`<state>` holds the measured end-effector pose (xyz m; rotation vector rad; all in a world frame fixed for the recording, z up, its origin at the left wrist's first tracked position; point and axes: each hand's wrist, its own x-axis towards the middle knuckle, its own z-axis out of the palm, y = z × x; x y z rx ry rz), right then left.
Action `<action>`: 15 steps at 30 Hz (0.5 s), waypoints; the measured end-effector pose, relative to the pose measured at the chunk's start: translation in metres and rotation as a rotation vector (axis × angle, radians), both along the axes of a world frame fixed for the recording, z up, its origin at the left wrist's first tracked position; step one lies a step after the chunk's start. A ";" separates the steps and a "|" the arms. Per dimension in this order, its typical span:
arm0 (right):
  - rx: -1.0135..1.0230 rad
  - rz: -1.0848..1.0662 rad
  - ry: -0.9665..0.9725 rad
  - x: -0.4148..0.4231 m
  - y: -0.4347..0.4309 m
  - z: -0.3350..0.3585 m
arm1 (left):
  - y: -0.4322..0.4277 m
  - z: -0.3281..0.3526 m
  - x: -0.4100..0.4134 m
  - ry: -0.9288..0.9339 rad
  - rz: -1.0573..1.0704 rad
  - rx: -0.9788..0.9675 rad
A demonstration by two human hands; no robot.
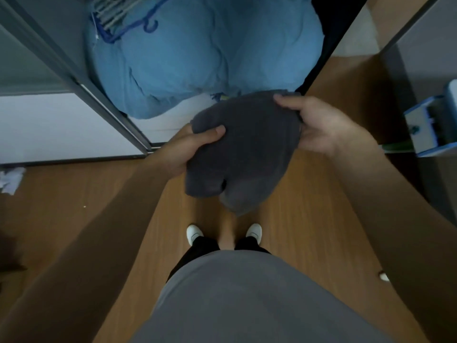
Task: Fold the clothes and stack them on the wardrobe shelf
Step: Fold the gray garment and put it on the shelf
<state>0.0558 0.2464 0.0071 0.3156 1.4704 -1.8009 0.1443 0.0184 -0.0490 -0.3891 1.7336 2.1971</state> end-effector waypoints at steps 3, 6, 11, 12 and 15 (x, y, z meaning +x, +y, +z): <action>-0.162 -0.008 0.077 0.000 0.005 -0.010 | -0.001 0.010 0.000 -0.033 0.082 0.148; 0.045 0.073 0.093 0.027 -0.008 -0.041 | 0.000 0.023 -0.003 -0.158 0.136 0.299; -0.005 0.175 0.132 0.048 -0.016 -0.059 | -0.018 0.029 -0.009 -0.318 0.162 0.255; -0.014 0.168 0.162 0.047 -0.016 -0.056 | -0.025 0.028 -0.009 -0.335 0.145 0.213; -0.017 0.159 0.251 0.046 -0.021 -0.049 | -0.041 0.022 -0.006 -0.338 0.106 0.109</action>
